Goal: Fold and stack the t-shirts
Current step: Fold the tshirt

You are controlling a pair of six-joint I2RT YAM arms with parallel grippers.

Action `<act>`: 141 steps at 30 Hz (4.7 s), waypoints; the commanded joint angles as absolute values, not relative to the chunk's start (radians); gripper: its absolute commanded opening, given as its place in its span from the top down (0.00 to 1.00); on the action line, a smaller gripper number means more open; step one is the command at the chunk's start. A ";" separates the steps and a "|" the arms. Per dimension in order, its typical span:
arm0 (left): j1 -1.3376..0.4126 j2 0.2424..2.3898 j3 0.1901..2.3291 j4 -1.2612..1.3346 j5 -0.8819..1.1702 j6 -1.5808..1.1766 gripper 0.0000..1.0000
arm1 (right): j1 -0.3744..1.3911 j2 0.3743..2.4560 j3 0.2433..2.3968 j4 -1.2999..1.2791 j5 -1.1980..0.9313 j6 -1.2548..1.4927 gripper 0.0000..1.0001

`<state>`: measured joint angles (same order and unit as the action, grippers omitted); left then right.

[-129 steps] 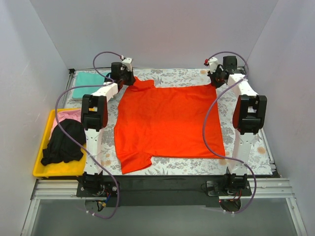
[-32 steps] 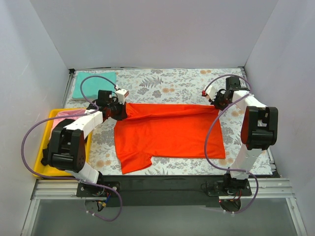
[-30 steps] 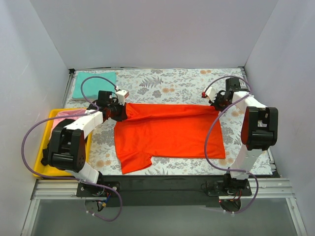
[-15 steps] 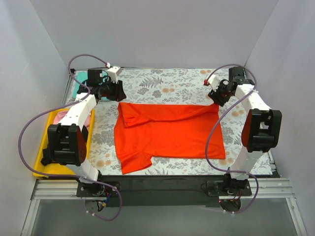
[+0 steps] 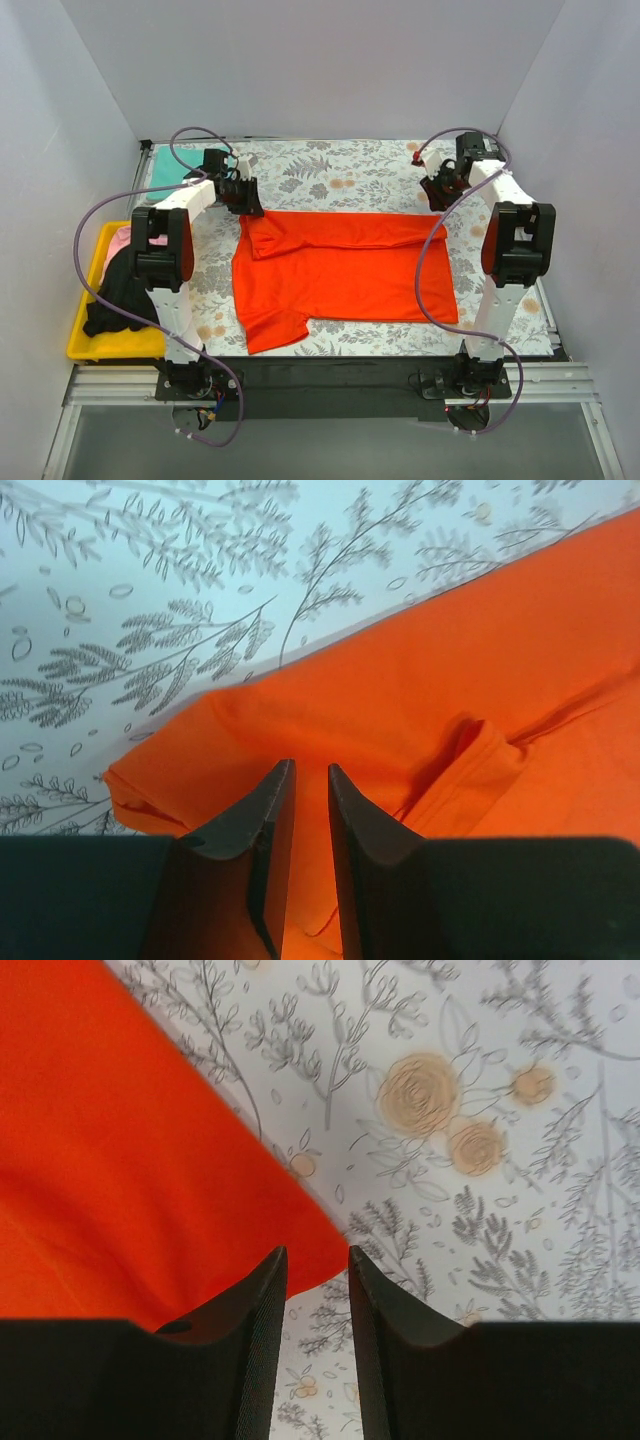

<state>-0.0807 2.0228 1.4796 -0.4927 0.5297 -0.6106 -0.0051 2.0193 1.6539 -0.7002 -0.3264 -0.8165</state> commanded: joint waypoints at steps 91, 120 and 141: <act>-0.249 1.522 1.144 -0.830 0.504 -0.142 0.55 | 0.049 1.795 1.410 -0.822 -0.172 -0.930 0.60; -0.121 2.132 1.526 -0.469 0.311 -0.561 0.68 | 0.064 2.181 1.614 -0.641 -0.012 -0.729 0.61; -0.113 1.350 1.137 -1.032 0.735 0.001 0.15 | 0.124 1.373 1.091 -0.879 -0.176 -0.934 0.28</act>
<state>-0.1066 1.4113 1.2526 -0.8577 0.7193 -0.1650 0.1043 1.3930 1.2324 -0.8055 -0.1890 -0.8860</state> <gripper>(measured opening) 0.861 0.735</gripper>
